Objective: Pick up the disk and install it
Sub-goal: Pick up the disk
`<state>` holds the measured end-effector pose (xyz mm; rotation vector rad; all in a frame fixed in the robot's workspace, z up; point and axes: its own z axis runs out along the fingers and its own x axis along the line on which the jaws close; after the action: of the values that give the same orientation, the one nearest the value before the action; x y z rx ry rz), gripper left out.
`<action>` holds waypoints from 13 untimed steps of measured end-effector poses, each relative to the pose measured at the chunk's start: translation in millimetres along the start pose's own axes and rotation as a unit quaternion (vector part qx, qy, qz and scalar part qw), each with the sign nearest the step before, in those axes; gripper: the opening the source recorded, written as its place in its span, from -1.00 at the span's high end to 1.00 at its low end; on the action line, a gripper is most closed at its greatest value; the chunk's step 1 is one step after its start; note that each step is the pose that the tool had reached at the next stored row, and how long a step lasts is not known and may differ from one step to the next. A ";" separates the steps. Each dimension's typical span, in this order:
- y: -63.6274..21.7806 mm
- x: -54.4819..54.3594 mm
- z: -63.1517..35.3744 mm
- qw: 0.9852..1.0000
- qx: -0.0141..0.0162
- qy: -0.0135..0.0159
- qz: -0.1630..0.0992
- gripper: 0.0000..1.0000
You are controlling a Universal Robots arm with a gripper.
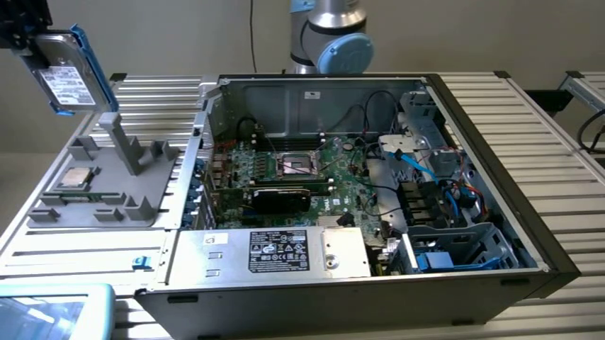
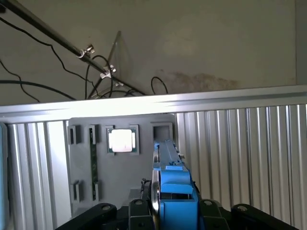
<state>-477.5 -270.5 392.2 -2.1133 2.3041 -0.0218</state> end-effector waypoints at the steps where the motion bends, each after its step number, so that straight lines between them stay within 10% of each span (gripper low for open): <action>1: -2.1 -0.2 -3.5 1.000 0.000 0.000 0.000 0.25; 13: -32.4 -2.9 -31.2 1.000 0.001 0.000 0.000 0.25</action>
<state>-445.6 -270.5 424.1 -2.1127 2.3036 -0.0233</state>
